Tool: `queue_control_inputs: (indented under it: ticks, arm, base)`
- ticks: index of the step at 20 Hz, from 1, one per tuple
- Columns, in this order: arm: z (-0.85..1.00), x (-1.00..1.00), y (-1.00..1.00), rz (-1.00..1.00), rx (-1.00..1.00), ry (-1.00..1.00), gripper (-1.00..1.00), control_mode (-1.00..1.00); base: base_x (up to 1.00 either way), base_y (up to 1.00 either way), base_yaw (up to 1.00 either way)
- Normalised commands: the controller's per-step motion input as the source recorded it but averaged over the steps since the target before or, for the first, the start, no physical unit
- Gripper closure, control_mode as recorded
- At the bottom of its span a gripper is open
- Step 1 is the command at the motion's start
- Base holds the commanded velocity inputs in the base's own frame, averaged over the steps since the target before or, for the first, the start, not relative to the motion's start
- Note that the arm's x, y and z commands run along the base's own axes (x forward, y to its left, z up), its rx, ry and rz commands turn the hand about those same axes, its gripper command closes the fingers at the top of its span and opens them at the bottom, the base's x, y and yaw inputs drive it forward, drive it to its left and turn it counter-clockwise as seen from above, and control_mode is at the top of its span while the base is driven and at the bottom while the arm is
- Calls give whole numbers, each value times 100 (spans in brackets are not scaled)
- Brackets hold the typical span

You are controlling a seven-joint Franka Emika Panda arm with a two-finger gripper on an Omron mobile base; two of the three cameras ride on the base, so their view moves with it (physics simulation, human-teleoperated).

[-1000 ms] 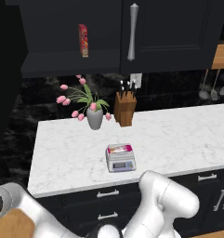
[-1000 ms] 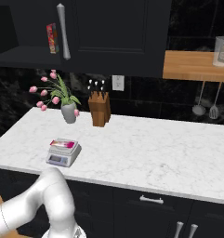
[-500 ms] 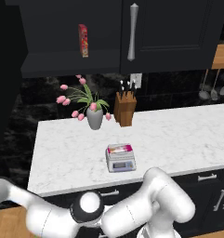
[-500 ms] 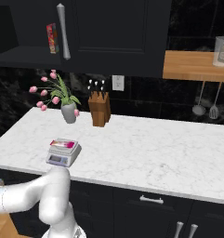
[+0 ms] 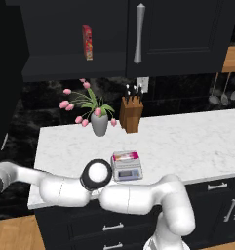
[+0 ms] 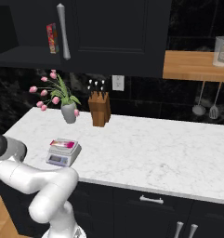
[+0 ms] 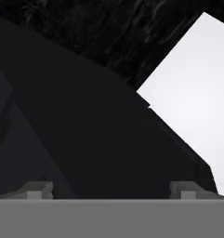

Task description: Pick the bar and place it on the digital scale for weighing, and close the cabinet.

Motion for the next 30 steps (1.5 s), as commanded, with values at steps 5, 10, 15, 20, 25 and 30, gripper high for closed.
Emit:
queue_control_inputs:
  ticks: [5, 10, 15, 20, 25, 30]
  arm:
    - [77, -3, -100, 0, 42, -57, -100, -100]
    - [94, -9, -100, 0, 37, -57, -100, -100]
    - [97, -18, -100, 1, 35, -21, -100, -100]
    - [62, -8, -100, 9, 15, 23, -100, -100]
    - [81, 0, -100, 12, 5, 34, -100, -100]
    - [79, -6, -100, 9, 1, 44, -100, -100]
  base:
    - [0, 0, 0]
    - [0, 0, 0]
    - [0, 0, 0]
    - [0, 0, 0]
    - [0, 0, 0]
    - [0, 0, 0]
